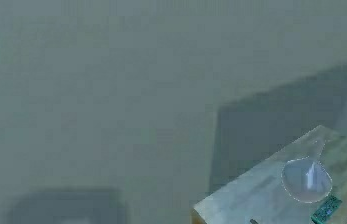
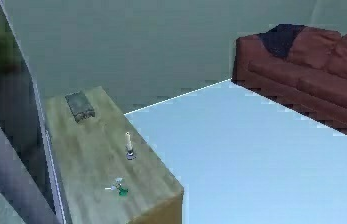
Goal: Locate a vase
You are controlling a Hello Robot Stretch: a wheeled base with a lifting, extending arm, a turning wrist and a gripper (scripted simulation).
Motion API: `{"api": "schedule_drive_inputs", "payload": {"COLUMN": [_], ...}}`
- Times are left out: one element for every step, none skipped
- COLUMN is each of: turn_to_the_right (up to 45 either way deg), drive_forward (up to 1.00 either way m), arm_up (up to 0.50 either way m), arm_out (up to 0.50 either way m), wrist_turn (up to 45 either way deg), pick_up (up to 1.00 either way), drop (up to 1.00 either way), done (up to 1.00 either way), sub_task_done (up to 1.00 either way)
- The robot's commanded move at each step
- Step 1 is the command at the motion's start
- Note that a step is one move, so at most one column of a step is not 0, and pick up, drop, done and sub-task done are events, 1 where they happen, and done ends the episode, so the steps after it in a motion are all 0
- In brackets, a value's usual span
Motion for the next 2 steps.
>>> {"api": "schedule_drive_inputs", "payload": {"turn_to_the_right": [39.0,0.0], "drive_forward": [0.0,0.0], "arm_up": [0.0,0.0], "arm_out": [0.0,0.0], "wrist_turn": [0.0,0.0], "pick_up": [0.0,0.0], "drop": [0.0,0.0], "done": [0.0,1.0], "sub_task_done": [0.0,0.0]}}
